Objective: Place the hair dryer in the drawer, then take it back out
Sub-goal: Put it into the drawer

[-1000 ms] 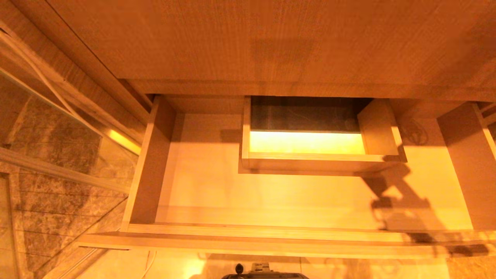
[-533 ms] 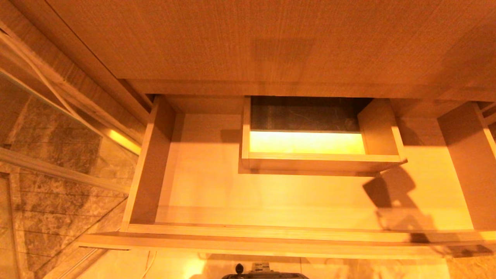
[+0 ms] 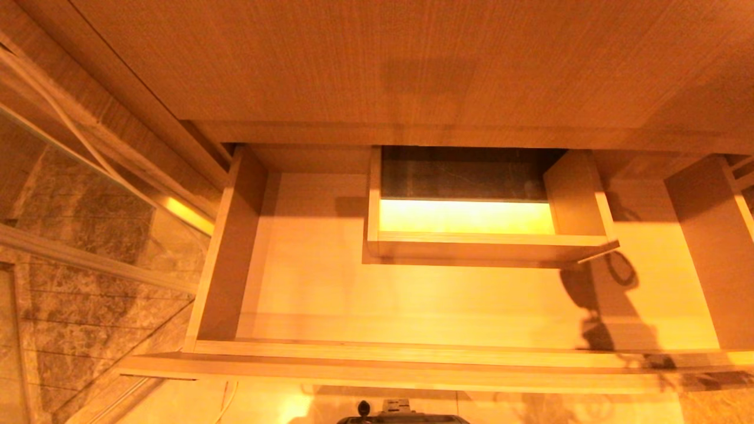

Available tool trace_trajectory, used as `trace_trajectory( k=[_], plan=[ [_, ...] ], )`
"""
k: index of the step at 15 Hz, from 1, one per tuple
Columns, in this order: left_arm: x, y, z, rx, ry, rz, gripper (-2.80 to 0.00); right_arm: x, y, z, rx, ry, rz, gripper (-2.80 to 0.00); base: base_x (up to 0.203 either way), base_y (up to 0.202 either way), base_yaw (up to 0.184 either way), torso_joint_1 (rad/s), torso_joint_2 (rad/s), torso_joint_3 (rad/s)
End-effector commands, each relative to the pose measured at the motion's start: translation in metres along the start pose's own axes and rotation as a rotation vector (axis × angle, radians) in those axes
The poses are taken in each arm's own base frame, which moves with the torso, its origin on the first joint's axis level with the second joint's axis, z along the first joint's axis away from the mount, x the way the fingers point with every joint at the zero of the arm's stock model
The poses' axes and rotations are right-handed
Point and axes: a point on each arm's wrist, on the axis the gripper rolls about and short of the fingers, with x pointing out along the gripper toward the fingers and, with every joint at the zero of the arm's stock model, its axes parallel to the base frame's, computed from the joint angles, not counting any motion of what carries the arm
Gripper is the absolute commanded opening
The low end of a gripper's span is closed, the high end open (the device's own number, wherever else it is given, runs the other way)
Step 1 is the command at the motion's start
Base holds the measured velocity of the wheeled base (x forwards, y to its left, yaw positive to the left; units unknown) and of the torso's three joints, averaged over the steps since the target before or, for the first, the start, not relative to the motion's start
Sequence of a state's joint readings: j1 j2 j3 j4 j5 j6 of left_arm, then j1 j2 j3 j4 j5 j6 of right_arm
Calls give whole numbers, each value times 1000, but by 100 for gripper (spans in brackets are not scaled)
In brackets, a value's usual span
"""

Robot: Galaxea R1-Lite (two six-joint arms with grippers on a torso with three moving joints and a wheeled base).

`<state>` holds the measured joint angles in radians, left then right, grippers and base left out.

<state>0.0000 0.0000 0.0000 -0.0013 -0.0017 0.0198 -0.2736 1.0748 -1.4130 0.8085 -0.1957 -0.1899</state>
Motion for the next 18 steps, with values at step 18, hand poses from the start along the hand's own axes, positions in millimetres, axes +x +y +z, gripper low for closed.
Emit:
trace_trajectory(
  k=[18],
  plan=[
    [0, 0, 0, 0, 1, 0, -280, 211, 24, 1, -119, 373, 22, -280, 0, 0, 0, 0, 0, 0]
  ],
)
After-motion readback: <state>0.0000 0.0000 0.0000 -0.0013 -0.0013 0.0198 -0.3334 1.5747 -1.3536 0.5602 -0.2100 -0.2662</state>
